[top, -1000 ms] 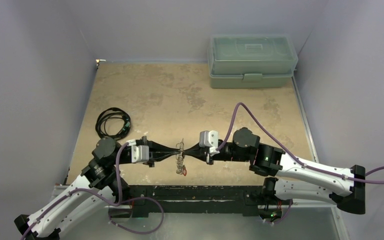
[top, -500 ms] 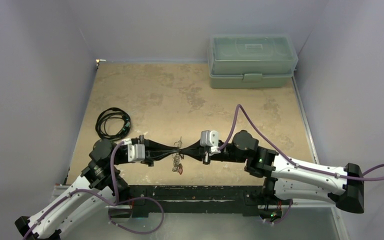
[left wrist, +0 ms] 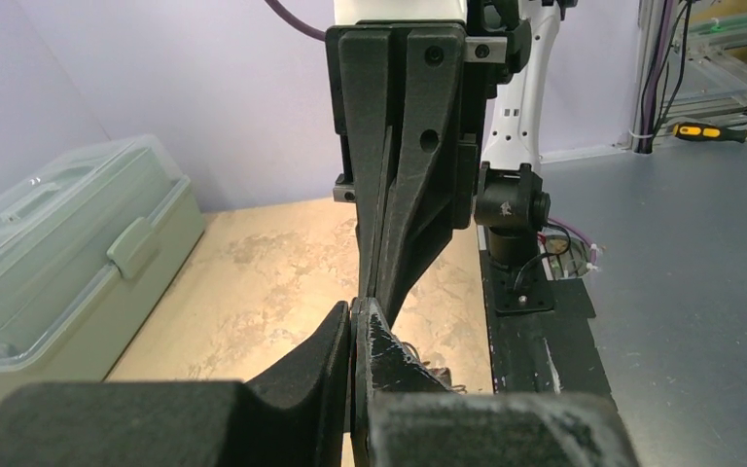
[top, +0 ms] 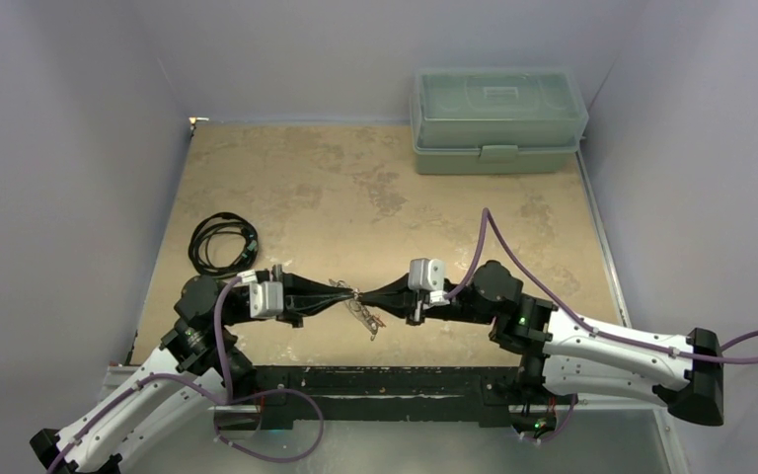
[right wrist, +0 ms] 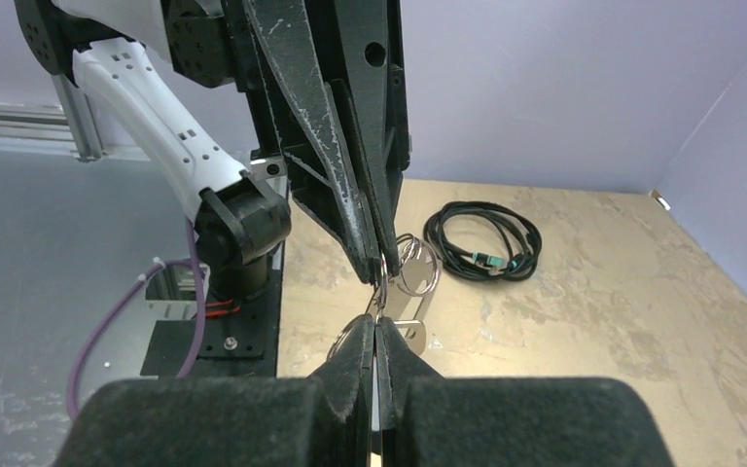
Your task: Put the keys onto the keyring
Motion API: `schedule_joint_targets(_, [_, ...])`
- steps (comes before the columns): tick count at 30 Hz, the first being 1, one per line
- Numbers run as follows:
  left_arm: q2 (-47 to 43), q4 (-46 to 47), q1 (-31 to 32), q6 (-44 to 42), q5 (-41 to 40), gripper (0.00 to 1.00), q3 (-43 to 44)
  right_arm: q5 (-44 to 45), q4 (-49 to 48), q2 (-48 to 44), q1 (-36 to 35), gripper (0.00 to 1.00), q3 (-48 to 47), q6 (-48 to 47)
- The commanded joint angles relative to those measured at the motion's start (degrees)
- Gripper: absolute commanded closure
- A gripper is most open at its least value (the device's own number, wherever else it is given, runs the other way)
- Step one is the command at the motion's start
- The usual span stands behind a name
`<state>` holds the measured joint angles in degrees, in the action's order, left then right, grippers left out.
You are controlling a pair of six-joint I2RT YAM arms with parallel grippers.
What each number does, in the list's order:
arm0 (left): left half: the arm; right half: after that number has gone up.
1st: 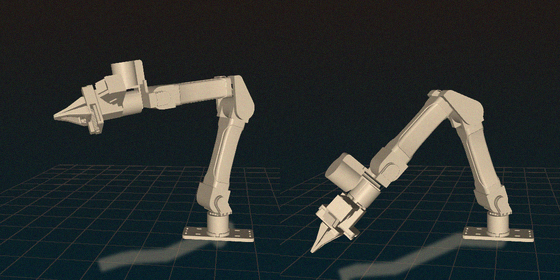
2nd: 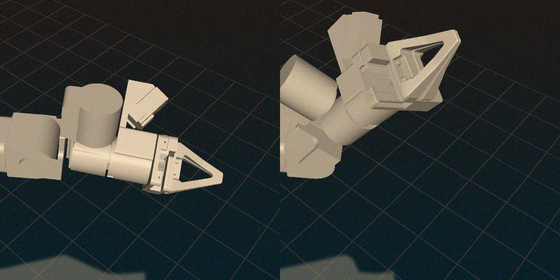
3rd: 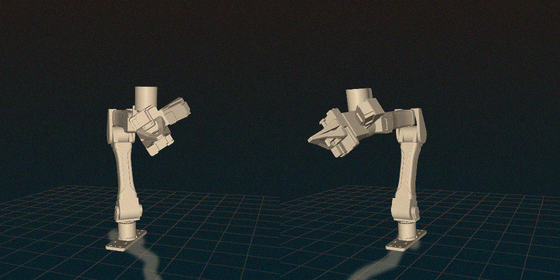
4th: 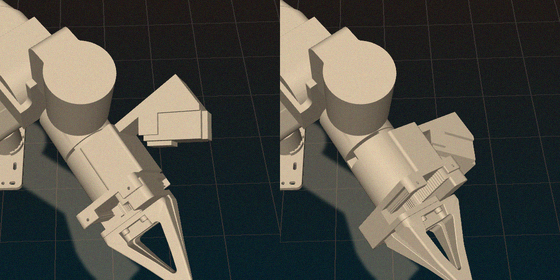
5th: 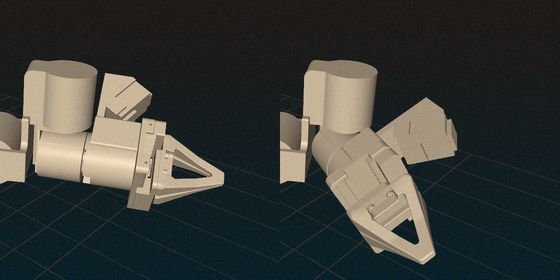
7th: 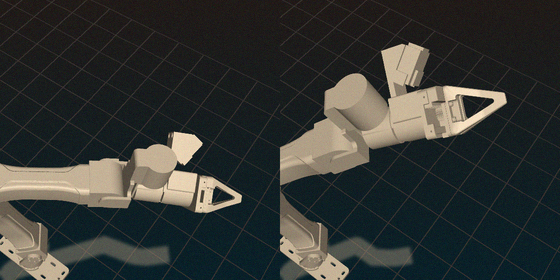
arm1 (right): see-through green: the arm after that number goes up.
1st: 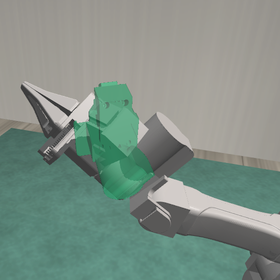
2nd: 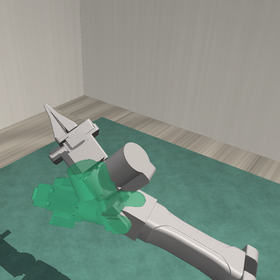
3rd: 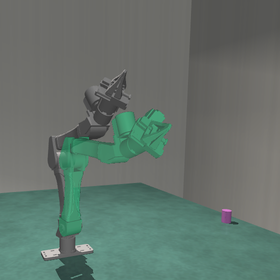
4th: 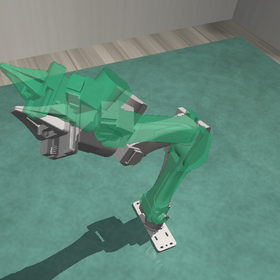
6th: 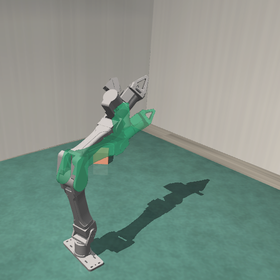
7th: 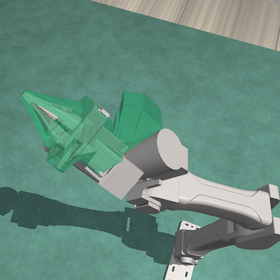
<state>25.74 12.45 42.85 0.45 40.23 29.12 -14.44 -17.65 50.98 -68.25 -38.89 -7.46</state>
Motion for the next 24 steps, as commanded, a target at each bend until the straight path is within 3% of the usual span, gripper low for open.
schedule_joint_targets(1, [-0.35,3.64,-0.99,0.61,-1.63,1.0,0.02,0.54,-0.67,-2.93,-0.13,1.0,0.42,0.23])
schedule_joint_targets(16, [1.16,4.51,-1.74,1.25,-0.12,1.0,-0.01,1.81,1.96,-3.4,-0.13,1.0,-1.34,-1.14])
schedule_joint_targets(20, [1.0,4.67,-1.79,1.37,-0.07,1.0,-0.08,1.36,4.81,-1.77,-0.14,0.78,-3.13,-1.76])
schedule_joint_targets(24, [1.06,4.75,-1.9,1.41,0.04,1.0,-0.06,0.63,3.85,-1.05,-0.13,0.71,-3.11,-1.51])
